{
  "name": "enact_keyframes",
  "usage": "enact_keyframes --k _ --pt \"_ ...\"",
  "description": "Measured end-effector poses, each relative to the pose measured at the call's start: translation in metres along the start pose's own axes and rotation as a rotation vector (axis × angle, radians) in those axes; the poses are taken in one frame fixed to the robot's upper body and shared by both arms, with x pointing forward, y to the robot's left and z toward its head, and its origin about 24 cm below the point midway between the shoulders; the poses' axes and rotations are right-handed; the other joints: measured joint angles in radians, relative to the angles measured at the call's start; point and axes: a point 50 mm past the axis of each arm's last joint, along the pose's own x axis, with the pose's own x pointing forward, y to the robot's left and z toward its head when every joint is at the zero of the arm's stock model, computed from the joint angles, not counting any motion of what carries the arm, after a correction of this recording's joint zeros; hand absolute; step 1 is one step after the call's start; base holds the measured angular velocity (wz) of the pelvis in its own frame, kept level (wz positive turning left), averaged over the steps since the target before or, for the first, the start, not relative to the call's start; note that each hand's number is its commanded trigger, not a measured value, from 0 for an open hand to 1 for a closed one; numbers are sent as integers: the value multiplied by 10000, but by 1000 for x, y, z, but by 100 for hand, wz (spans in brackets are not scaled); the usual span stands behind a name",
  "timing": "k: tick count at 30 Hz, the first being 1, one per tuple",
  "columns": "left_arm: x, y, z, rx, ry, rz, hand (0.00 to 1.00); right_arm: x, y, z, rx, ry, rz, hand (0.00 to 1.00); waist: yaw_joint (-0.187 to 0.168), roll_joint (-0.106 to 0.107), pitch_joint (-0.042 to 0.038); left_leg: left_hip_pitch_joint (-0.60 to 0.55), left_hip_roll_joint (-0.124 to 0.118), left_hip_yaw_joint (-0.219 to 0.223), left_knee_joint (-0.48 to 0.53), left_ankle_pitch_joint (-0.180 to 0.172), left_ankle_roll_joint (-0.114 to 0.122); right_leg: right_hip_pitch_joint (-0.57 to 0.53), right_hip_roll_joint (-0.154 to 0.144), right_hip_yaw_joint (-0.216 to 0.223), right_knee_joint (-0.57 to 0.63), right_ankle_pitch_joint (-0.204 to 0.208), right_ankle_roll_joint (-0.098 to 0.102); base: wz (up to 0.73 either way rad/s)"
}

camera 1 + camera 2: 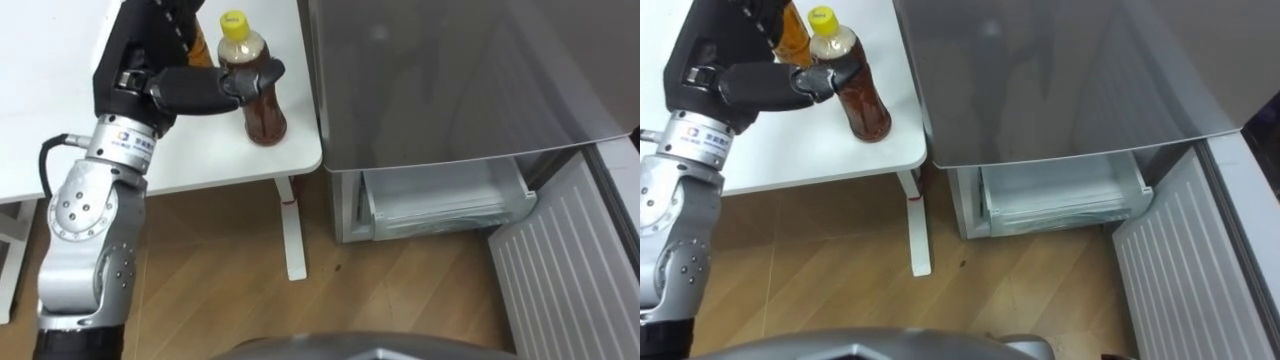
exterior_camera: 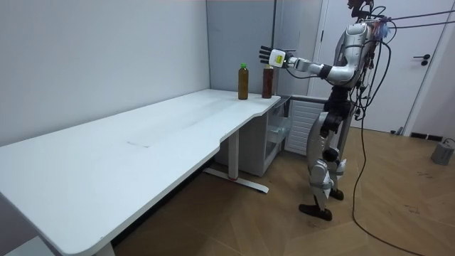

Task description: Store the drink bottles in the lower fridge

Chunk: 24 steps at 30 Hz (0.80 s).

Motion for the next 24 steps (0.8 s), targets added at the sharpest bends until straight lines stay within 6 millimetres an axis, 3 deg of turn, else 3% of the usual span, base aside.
enact_keyframes --k 13,19,24 --pt "0 -4 -6 -111 264 -142 0 0 0 -1 12 211 26 0 -2 -2 -5 4 -1 -4 -2 0 0 -2 0 -1 0 0 0 0" --pt "-4 -4 -11 -163 543 -120 0 0 1 -3 3 385 131 0 -3 -107 -64 8 -1 -17 -9 3 -3 15 0 -36 3 0 0 0" --pt "-5 -6 -22 -289 1028 -235 0 0 3 0 -160 339 267 0 1 -165 -50 10 -1 -25 38 2 -3 11 0 -37 5 0 0 0"
